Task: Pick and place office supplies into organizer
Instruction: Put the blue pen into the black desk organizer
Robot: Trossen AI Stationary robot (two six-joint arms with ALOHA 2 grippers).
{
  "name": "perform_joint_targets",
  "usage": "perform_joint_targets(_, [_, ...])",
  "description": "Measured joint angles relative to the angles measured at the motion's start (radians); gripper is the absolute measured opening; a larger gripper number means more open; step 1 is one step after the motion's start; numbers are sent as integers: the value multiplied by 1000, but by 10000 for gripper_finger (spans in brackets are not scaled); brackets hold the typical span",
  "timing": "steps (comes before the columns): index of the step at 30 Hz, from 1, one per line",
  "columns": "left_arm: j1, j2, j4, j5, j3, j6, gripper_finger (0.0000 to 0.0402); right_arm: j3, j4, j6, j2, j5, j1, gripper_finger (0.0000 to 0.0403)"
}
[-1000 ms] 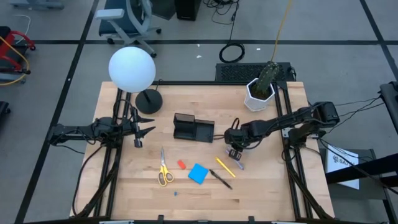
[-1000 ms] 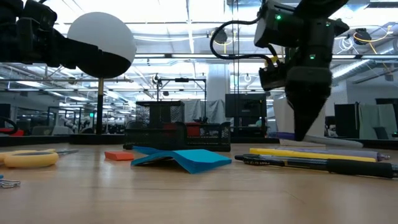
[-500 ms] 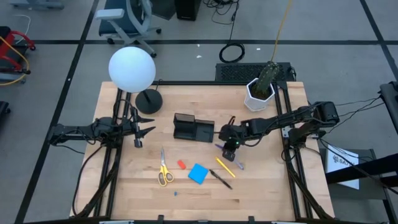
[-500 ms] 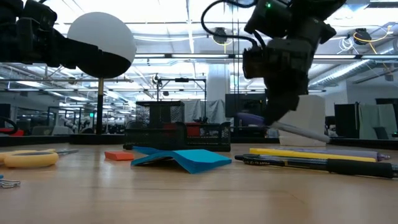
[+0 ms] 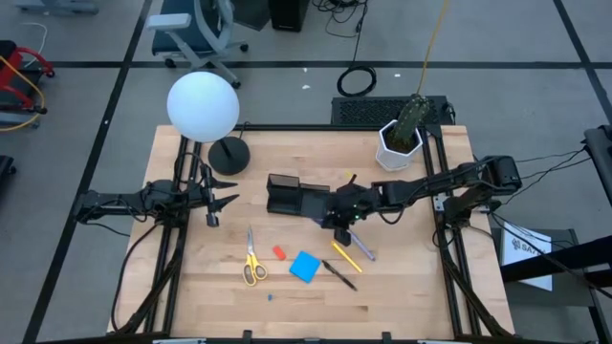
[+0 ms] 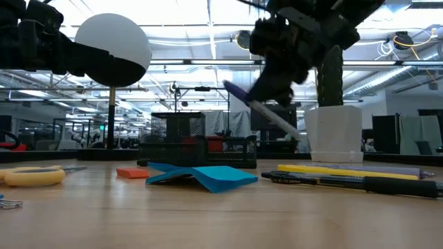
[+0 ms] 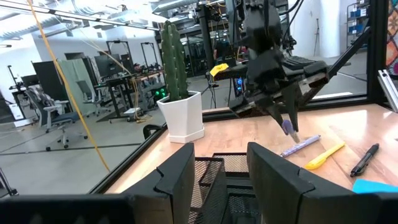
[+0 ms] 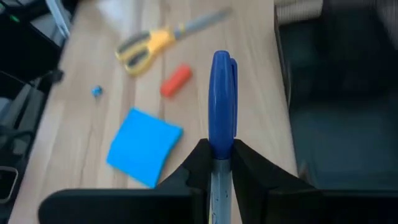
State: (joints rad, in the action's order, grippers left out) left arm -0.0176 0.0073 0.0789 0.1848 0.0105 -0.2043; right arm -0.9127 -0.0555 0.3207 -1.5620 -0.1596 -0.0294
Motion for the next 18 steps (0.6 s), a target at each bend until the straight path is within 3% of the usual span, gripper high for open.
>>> perform_joint_targets(18, [0,0,0,0,0,0,154,-1,-346,-272,0,81,71,34])
